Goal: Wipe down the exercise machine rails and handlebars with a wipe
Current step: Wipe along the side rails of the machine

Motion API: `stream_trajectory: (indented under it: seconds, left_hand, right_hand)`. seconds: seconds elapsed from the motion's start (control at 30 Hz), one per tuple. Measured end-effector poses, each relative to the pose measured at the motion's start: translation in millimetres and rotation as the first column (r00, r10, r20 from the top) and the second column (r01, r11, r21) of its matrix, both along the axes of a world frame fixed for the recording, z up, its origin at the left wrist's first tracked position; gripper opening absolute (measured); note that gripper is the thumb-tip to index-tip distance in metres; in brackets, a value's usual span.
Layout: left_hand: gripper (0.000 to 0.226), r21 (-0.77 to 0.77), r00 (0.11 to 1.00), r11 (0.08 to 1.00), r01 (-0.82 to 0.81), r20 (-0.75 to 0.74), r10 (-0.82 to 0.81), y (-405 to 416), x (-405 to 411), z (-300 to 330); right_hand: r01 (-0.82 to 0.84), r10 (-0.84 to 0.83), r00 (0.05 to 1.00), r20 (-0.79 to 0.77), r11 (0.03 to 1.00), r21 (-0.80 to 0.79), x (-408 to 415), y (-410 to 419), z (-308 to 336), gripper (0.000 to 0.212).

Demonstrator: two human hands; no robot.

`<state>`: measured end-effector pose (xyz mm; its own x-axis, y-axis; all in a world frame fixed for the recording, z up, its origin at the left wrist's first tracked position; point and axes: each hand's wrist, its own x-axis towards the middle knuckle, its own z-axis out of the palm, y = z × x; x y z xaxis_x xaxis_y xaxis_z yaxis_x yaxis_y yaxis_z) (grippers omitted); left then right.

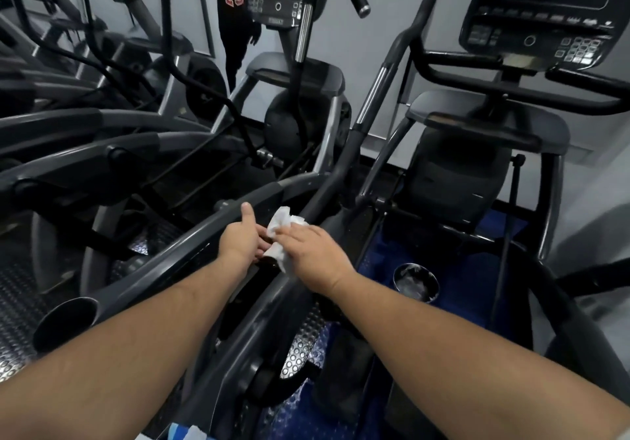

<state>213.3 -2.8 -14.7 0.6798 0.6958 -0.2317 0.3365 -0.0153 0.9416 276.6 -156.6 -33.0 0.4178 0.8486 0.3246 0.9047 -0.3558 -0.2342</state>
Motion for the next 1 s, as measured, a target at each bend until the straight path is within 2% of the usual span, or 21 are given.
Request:
stream_trajectory:
  seconds: [0.07, 0.17, 0.23, 0.3, 0.4, 0.5, 0.57, 0.67, 0.73, 0.9, 1.0]
  left_hand:
    - [0.083, -0.034, 0.999, 0.998, 0.045, 0.006, -0.045, 5.7, 4.2, -0.7]
    - [0.084, -0.085, 0.992, 0.989, 0.124, -0.021, -0.127, 15.0, 7.5, -2.4]
    - [0.083, -0.1, 0.984, 0.98, 0.172, -0.038, -0.177, 19.4, 10.0, -1.2]
    - [0.081, -0.09, 0.974, 0.972, 0.216, -0.056, -0.222, 21.6, 13.9, 0.0]
    - [0.076, -0.079, 0.963, 0.966, 0.248, -0.09, -0.255, 20.2, 22.7, -2.8]
    - [0.071, -0.096, 0.971, 0.972, 0.214, -0.084, -0.222, 7.4, 32.5, -6.6]
    - [0.069, -0.183, 0.978, 0.965, 0.189, -0.05, -0.201, -3.9, 34.5, -4.5]
    - [0.073, -0.365, 0.966, 0.897, 0.251, 0.035, -0.257, -6.9, 34.9, -3.8]
    - [0.074, -0.397, 0.957, 0.872, 0.288, 0.102, -0.27, -4.6, 33.3, -4.6]
    - [0.07, -0.202, 0.93, 0.911, 0.359, 0.161, -0.33, -9.9, 35.2, -6.7]
    - [0.066, -0.165, 0.935, 0.927, 0.337, 0.171, -0.31, -9.8, 36.3, -11.5]
  right_hand:
    - [0.08, -0.08, 0.996, -0.037, 0.997, -0.015, 16.7, 6.3, 11.6, 0.047]
    - [0.199, -0.201, 0.956, -0.214, 0.98, -0.028, 38.5, 12.3, 20.8, 0.037]
    - [0.231, -0.227, 0.924, -0.308, 0.973, -0.022, 40.9, 16.1, 26.4, 0.03]
    - [0.251, -0.238, 0.908, -0.344, 0.968, -0.008, 37.7, 20.5, 28.6, 0.035]
    - [0.262, -0.24, 0.923, -0.302, 0.964, 0.035, 14.1, 20.3, 21.8, 0.043]
    - [0.149, -0.117, 0.97, -0.212, 0.979, 0.142, -15.0, 10.8, -0.5, 0.048]
    - [0.073, -0.033, 0.981, -0.19, 0.975, 0.21, -29.0, 7.0, -16.2, 0.046]
    - [0.003, 0.034, 0.99, -0.137, 0.965, 0.264, -30.5, 2.1, -23.0, 0.043]
    - [-0.041, 0.057, 0.997, -0.059, 0.969, 0.245, -18.2, -1.2, -20.3, 0.041]
    - [0.001, 0.011, 0.998, -0.067, 0.984, 0.177, 29.0, 2.1, -15.8, 0.048]
    - [0.069, -0.051, 0.991, -0.128, 0.988, 0.14, 64.3, 5.0, -15.6, 0.053]
